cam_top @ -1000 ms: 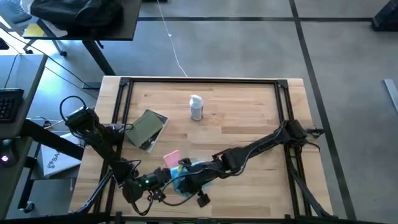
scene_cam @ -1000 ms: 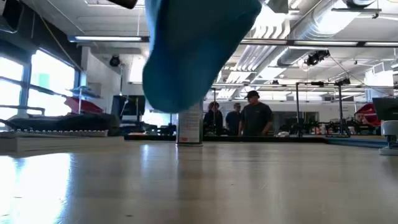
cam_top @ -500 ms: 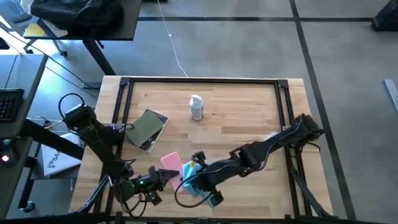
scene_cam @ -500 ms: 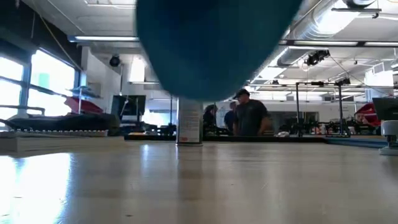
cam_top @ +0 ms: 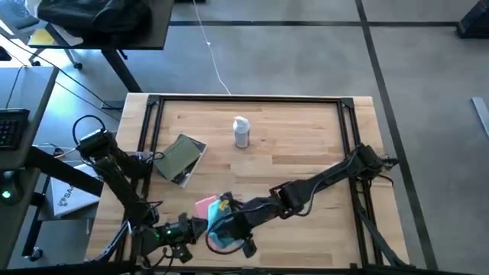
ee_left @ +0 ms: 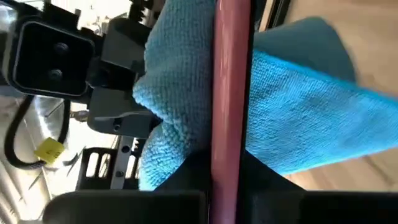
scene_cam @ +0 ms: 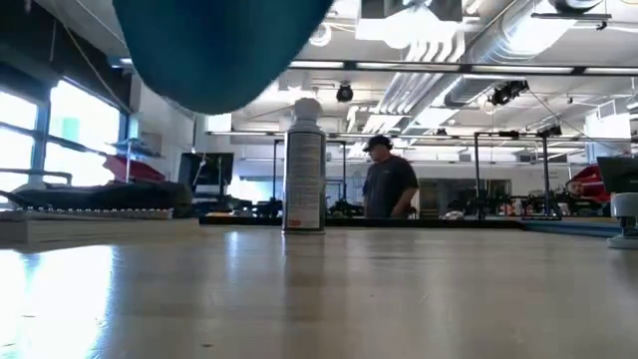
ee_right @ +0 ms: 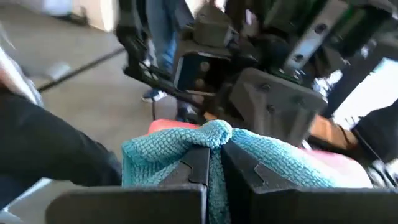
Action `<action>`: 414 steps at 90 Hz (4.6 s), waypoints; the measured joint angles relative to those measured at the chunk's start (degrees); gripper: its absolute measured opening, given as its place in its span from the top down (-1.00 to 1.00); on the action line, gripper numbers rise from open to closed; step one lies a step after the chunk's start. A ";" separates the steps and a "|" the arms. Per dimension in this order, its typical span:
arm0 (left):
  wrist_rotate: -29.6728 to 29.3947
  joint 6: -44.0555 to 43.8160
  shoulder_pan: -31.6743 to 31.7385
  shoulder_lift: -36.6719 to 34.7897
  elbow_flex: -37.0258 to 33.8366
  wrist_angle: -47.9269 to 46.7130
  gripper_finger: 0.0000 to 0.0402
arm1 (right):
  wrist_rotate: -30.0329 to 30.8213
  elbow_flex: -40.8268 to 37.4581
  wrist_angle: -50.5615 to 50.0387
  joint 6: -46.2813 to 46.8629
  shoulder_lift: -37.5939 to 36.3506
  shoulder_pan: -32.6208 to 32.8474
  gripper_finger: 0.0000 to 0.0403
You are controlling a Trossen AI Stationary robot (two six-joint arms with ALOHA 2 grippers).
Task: Apply microfiber cloth
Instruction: Wipe the cellphone with the microfiber towel, then return to Home Position
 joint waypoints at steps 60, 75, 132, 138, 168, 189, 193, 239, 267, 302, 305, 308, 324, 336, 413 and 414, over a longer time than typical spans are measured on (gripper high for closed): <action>-2.25 -1.65 -1.37 -5.17 3.50 -9.55 0.97 | -6.72 0.01 5.56 4.23 -0.05 2.88 1.00; -5.25 -6.75 -1.30 -5.33 3.85 -12.66 0.97 | -5.86 -0.64 -3.53 4.44 -0.75 4.14 1.00; -4.53 -53.54 -1.30 -6.19 -2.78 -17.44 0.97 | 20.74 -4.90 -31.26 10.99 -7.08 -1.11 1.00; -4.35 -59.07 -0.95 -6.61 -5.01 -17.55 0.97 | 21.31 -8.26 -30.22 12.46 -7.40 -2.10 1.00; 9.21 -100.16 1.88 -10.06 -16.60 -17.49 0.97 | 24.41 -29.39 -12.49 20.02 -7.26 -10.25 1.00; 21.84 -126.22 3.63 -8.87 -23.14 -17.60 0.97 | 36.58 -32.09 -9.06 14.27 -7.68 -18.58 1.00; 22.50 -128.41 3.61 -8.85 -24.08 -17.61 0.97 | 37.34 -32.12 -9.09 12.00 -8.44 -20.07 1.00; 39.20 -153.78 8.46 -9.54 -28.31 -23.12 0.96 | 21.42 -32.05 -9.36 8.10 -13.53 -23.64 0.99; 62.77 -163.06 10.06 -14.36 -28.41 -29.03 0.96 | 27.67 -32.12 -10.38 12.95 -6.65 -24.87 0.58; 82.94 -166.03 4.55 -18.34 -28.17 -47.58 0.96 | 26.90 -32.09 -11.85 13.50 -6.57 -21.63 -0.21; 82.92 -164.99 4.25 -18.32 -28.16 -47.98 0.96 | 27.24 -32.09 -11.80 13.50 -6.57 -21.14 -0.26; 82.97 -163.71 3.96 -18.30 -28.18 -48.01 0.96 | 27.56 -32.09 -11.79 13.48 -6.57 -20.73 -0.29; 82.29 -160.04 3.39 -18.23 -28.20 -48.55 0.81 | 29.35 -32.09 -11.85 13.50 -6.57 -19.26 -0.41; 82.17 -161.67 3.45 -18.10 -28.33 -49.10 0.60 | 30.17 -32.09 -12.14 13.16 -6.58 -19.07 -0.42; 57.36 -137.00 6.01 -35.37 -28.42 -61.84 0.26 | 33.37 -37.25 -5.23 -5.24 -26.63 -19.72 -0.40; 55.94 -136.24 5.89 -35.99 -28.40 -62.14 0.26 | 33.03 -38.09 -4.42 -5.41 -27.17 -19.90 -0.39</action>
